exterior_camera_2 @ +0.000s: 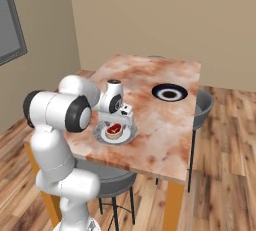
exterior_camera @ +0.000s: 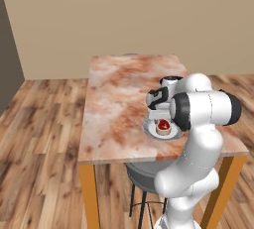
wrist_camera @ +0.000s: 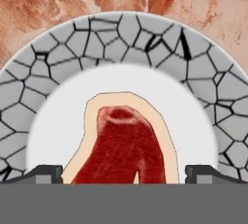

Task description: Transport the steak and onion to the fridge. Place the steak on the rack containing meat and place the onion on the rack containing the vegetable, ensuring meats and vegetables are on different racks.

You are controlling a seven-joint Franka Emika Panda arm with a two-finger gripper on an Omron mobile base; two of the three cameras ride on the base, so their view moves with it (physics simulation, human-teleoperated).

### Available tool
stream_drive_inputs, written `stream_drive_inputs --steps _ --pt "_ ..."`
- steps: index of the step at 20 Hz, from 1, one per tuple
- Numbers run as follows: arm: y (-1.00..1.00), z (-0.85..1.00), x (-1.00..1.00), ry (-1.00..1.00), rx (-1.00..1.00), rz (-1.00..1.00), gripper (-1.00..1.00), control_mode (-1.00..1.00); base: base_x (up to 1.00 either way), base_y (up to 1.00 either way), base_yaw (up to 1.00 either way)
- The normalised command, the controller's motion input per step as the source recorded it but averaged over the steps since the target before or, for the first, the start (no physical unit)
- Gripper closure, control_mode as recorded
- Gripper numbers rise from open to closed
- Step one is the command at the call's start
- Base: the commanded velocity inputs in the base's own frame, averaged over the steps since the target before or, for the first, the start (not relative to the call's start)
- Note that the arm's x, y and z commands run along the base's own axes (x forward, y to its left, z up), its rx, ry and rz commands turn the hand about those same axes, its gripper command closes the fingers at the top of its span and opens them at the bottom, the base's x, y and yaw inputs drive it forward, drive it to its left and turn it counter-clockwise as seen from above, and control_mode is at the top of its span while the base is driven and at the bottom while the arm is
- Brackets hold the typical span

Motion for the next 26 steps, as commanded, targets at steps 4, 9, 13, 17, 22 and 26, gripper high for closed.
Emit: stream_drive_inputs --steps 4,9,13,17,22,26 --pt "0.0 -0.01 0.31 0.0 0.0 -0.02 -1.0 -1.0 0.0 0.0 0.0" --pt "0.0 -0.17 0.0 0.0 0.0 0.0 -1.0 -1.0 0.0 0.0 0.0" --pt "0.0 -0.22 0.0 0.0 0.0 0.0 -1.0 -1.0 0.0 0.0 0.0" --pt "-0.05 -0.16 0.0 0.0 0.0 0.0 -1.0 -1.0 0.0 0.0 0.0" --pt "-0.04 -0.12 -0.11 -0.03 0.0 0.0 -1.0 -1.0 0.0 0.0 0.0" --pt "-0.03 -0.07 -0.31 -0.04 0.0 0.0 -1.0 -1.0 0.0 0.0 0.0"
